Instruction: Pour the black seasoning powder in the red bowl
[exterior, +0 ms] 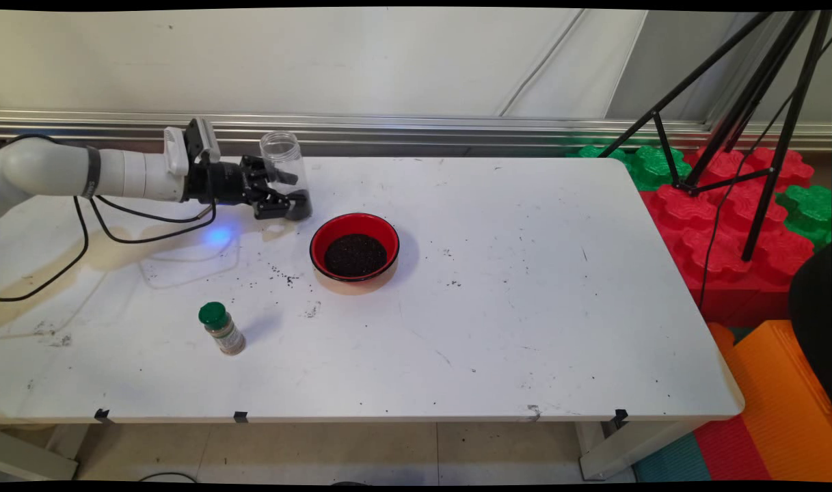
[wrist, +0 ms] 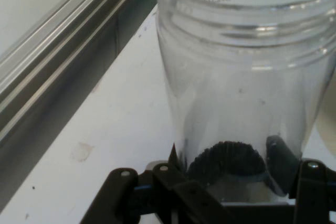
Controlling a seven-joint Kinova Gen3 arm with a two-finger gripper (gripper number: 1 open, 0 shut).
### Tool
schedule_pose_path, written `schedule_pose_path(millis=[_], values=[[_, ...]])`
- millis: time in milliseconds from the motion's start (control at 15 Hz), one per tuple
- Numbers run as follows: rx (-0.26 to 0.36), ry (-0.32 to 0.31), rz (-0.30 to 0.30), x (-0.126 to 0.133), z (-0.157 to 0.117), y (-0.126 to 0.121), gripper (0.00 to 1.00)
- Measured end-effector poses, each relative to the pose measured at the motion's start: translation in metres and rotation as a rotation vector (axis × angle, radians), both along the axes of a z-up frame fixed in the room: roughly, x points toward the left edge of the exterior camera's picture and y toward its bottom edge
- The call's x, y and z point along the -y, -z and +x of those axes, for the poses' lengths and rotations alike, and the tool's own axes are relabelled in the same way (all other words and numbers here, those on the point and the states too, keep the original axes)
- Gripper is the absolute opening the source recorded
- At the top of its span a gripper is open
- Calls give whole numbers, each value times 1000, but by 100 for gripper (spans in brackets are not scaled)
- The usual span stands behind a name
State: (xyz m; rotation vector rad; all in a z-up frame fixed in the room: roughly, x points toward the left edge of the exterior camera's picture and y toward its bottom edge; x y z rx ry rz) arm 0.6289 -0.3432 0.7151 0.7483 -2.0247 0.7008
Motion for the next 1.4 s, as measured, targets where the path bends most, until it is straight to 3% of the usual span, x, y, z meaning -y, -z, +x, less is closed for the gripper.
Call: schedule_pose_path(millis=[867, 1067, 1400], values=[[64, 108, -86, 17, -16, -25, 0], [103, 151, -118, 19, -21, -30, 0], [221, 266, -211, 23, -32, -35, 0]])
